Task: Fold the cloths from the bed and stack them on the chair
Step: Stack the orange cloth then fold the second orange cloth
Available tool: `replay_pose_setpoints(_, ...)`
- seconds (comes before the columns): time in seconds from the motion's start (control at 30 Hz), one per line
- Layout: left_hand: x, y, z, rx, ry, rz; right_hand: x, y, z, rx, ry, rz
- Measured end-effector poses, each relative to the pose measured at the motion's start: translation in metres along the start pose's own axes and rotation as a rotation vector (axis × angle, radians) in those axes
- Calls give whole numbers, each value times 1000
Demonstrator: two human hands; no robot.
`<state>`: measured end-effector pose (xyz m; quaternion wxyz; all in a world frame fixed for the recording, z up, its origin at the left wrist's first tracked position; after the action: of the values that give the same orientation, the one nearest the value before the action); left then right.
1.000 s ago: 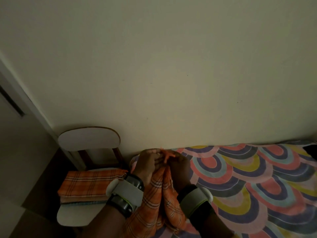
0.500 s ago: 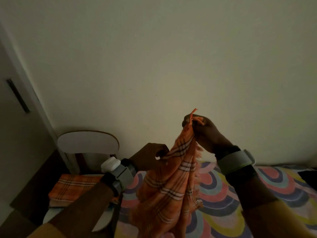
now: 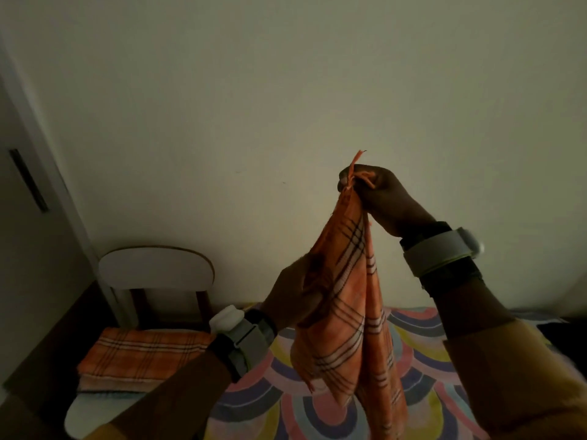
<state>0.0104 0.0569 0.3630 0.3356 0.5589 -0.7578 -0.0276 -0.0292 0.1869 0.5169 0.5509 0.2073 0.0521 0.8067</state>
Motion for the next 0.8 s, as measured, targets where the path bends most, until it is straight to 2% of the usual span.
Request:
replay_pose_setpoints(0.13,-31,-21,21,186,88,427,9,-10,-10,-21,69,-152)
replay_pose_setpoints(0.2,-37,-35,35,260,230,559,13,-15,-15,-32,88,-163)
replay_pose_setpoints(0.23,-36,-39,43,269,292,569,15,-19,-18,-40,84,-174)
replay_pose_setpoints(0.4,-9,-50,86,399,511,544,34,-32,-47,-123,84,-258)
replay_pose_setpoints(0.53,44,-47,92,323,809,446,54,-49,-84,-203,-44,-359)
replay_pose_setpoints(0.6,75,-40,86,227,894,375,60,-57,-109,-270,-84,-416)
replay_pose_setpoints(0.67,100,-33,65,141,861,279,64,-65,-136,-358,-102,-505)
replay_pose_setpoints(0.8,120,-20,22,-240,1039,-11,66,-69,-177,-524,-198,-666)
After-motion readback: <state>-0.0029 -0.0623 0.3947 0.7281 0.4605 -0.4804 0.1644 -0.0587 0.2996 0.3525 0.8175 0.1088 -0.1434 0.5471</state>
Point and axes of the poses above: each hand's wrist, its own y-axis towards the middle knuckle, its own x-axis out of the back of the hand, z = x × y, the point moved 6 cm from there along y, towards the middle knuckle, and after that the axes turned 5 degrees about -x, right-handed, at the moved point
